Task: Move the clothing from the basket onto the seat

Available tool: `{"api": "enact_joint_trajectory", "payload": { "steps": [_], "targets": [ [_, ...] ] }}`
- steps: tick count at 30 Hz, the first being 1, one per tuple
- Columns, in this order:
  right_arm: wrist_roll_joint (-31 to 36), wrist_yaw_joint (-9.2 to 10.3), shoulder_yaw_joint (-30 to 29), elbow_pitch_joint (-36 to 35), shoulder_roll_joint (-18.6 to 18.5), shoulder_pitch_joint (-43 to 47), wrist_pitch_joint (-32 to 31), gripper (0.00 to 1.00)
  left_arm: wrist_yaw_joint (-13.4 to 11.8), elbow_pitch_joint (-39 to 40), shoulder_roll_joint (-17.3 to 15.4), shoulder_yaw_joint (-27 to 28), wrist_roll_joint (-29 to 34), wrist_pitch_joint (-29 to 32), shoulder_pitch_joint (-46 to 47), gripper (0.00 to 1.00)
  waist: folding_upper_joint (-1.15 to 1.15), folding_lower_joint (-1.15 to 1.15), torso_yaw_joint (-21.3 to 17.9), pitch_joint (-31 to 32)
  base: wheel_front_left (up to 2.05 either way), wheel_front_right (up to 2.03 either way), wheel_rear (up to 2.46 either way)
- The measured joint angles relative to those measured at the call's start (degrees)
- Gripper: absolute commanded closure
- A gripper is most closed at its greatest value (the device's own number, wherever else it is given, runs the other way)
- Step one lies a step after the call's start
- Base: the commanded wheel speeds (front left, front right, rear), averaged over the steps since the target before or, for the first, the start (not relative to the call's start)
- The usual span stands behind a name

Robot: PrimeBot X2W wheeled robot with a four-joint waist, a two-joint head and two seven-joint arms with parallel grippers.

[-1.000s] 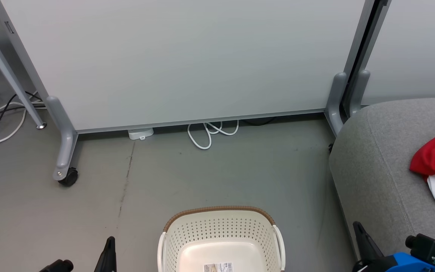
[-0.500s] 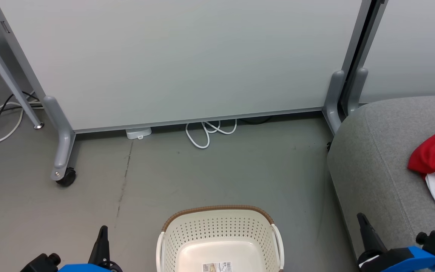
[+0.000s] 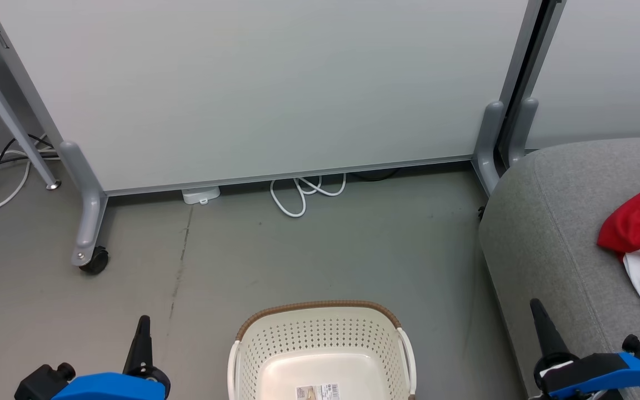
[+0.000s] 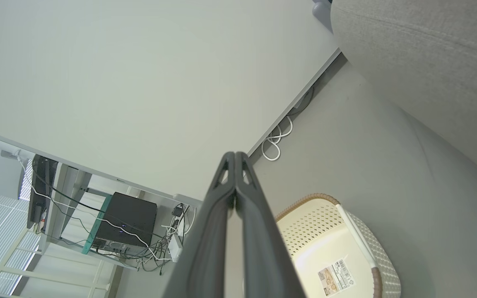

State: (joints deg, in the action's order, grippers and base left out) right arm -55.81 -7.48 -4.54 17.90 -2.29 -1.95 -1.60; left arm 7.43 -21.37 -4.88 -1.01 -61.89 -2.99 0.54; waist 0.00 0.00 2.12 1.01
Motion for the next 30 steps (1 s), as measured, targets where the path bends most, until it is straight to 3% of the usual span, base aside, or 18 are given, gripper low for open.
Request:
{"api": "enact_joint_trajectory", "payload": {
  "steps": [30],
  "targets": [
    [-17.42, 0.01, -0.96, -1.81, -0.16, -1.8, -2.37, 1.0, 0.0, 3.45, 1.07, 3.66, -14.49, 4.64, 2.52, 1.0, 0.0, 0.0, -0.85, -0.48, 0.0, 0.0, 0.0]
  ]
}}
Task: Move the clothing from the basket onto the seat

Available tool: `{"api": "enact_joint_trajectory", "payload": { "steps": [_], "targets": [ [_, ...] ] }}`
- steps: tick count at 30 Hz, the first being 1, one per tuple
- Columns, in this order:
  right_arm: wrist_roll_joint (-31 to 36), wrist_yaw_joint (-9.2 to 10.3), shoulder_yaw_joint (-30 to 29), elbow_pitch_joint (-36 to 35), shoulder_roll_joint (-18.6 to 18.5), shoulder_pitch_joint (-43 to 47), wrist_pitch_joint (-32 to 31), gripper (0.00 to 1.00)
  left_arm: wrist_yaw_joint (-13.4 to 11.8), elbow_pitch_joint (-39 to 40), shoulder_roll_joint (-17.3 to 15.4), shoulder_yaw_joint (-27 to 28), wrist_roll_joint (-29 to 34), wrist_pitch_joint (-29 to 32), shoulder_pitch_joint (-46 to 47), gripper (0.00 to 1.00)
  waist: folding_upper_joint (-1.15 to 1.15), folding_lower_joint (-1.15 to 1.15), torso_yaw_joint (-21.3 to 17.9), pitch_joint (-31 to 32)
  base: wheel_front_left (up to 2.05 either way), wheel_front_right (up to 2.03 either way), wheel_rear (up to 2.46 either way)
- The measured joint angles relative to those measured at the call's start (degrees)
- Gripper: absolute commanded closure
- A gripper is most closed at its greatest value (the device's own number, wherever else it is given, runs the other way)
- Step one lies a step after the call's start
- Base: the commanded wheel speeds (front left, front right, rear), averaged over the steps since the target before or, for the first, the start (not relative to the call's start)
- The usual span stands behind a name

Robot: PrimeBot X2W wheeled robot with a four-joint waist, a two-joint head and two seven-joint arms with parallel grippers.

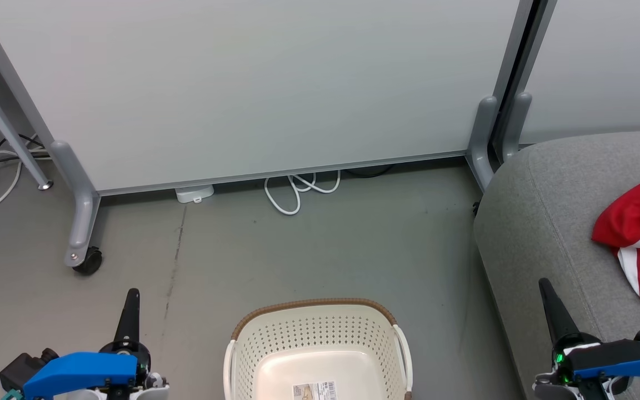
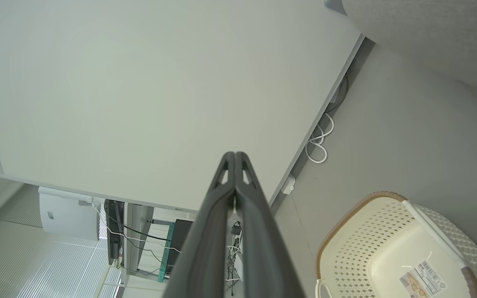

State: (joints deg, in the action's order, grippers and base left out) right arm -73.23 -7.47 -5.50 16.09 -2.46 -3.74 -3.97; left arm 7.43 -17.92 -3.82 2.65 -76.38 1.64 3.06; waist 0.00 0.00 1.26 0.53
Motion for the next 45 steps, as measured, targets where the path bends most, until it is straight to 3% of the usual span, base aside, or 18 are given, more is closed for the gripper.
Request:
{"api": "enact_joint_trajectory", "payload": {
  "steps": [45],
  "targets": [
    [-19.07, 0.0, -1.01, -2.01, -0.23, -2.04, -2.52, 1.0, 0.0, 3.82, 0.89, 3.93, -15.93, 4.89, 2.88, 1.0, 0.0, 0.0, -1.26, -0.71, 0.0, 0.0, 0.0]
  ]
}}
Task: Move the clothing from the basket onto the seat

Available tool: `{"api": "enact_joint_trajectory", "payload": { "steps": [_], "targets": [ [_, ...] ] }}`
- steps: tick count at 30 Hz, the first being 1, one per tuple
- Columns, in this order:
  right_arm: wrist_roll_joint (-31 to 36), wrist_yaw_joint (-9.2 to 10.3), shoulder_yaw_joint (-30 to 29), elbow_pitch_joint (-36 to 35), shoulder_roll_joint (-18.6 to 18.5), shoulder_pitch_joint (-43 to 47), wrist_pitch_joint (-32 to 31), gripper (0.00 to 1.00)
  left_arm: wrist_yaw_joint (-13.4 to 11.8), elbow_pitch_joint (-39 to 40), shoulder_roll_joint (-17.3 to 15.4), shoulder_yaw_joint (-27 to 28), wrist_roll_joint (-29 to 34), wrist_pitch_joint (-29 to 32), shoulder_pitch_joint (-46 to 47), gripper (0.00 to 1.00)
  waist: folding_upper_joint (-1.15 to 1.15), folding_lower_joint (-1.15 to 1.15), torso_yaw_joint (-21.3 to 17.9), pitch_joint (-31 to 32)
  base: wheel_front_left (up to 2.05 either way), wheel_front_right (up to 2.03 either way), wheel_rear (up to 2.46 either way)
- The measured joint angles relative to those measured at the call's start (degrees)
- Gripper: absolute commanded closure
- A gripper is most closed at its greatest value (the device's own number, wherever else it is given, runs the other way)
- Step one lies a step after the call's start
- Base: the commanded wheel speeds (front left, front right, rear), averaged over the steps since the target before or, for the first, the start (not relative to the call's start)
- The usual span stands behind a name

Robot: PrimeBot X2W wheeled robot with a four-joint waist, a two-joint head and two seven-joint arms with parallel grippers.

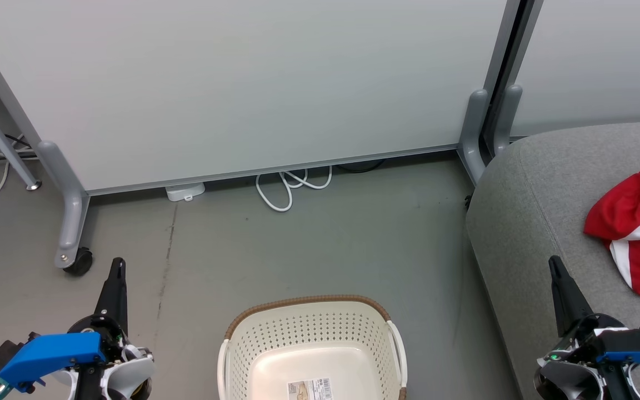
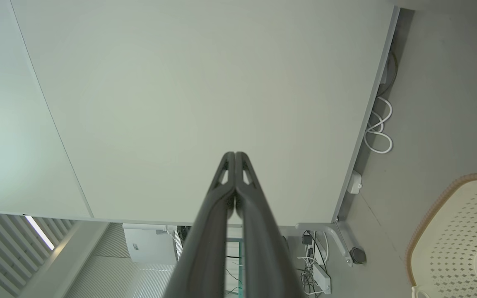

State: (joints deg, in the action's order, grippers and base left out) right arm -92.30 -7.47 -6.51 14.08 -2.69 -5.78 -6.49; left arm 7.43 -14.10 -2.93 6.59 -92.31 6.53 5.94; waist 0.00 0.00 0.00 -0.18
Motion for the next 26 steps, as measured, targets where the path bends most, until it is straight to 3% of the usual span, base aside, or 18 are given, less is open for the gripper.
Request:
{"api": "enact_joint_trajectory", "payload": {
  "steps": [26],
  "targets": [
    [-0.03, 0.0, -0.01, -0.02, 0.0, -0.02, 0.0, 1.0, 0.0, 0.02, 0.01, 0.02, 0.0, 0.01, 0.04, 1.0, 0.0, 0.0, 0.0, 0.0, 0.0, 0.0, 0.0]
  ]
}}
